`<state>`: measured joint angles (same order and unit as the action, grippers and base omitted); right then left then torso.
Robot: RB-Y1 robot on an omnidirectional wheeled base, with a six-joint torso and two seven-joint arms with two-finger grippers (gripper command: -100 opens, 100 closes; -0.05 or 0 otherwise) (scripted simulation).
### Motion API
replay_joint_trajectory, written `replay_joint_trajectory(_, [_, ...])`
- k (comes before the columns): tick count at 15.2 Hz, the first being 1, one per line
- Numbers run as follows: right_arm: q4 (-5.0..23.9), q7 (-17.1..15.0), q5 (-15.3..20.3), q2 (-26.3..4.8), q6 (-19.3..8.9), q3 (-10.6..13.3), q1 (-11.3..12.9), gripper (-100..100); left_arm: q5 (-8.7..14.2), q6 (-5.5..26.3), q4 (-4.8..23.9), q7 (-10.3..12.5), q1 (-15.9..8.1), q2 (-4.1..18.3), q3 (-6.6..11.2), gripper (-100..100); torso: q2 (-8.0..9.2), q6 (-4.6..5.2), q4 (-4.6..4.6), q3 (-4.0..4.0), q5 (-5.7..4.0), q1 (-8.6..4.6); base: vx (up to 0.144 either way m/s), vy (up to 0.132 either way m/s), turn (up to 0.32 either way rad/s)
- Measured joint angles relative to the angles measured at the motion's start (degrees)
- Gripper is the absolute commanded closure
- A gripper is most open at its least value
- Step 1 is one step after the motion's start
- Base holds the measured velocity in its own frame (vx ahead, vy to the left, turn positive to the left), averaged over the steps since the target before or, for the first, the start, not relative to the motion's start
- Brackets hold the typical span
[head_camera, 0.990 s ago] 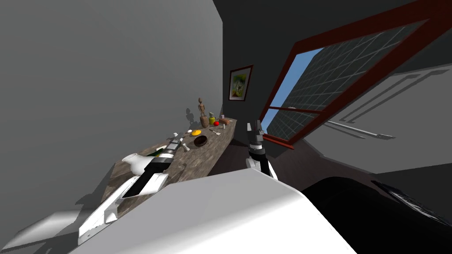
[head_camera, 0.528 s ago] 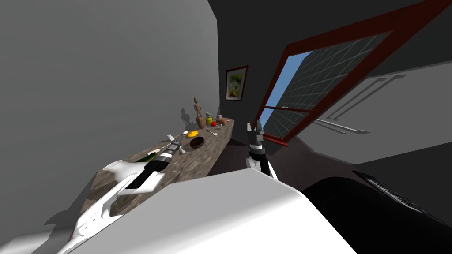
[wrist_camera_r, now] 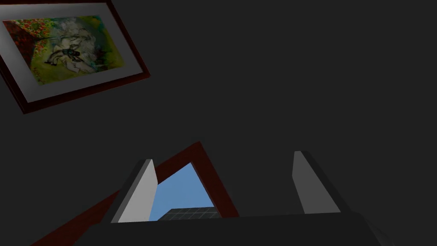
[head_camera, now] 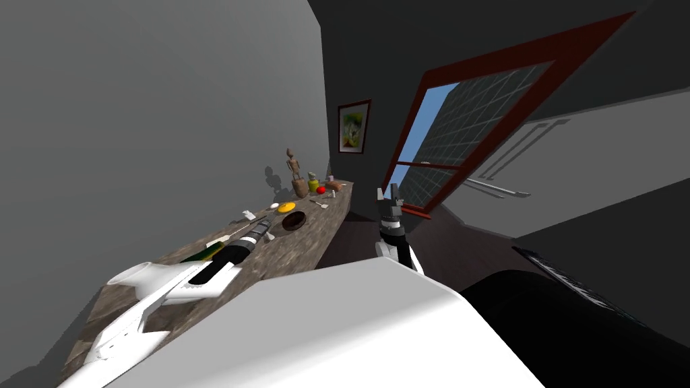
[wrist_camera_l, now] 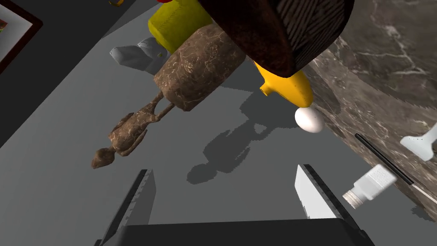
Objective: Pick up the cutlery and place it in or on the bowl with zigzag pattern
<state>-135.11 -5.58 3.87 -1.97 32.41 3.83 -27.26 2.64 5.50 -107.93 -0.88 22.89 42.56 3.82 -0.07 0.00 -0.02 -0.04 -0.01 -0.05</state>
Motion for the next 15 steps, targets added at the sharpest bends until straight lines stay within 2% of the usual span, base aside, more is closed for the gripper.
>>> replay_joint_trajectory(15, [0.0,0.0,0.0,0.0,0.0,0.0,0.0,0,3.46,15.11,9.18,1.9,-0.32,13.28,-2.81,-100,-0.05,0.01,-0.01,-0.03,0.0,0.01,0.02,-0.005,-0.106])
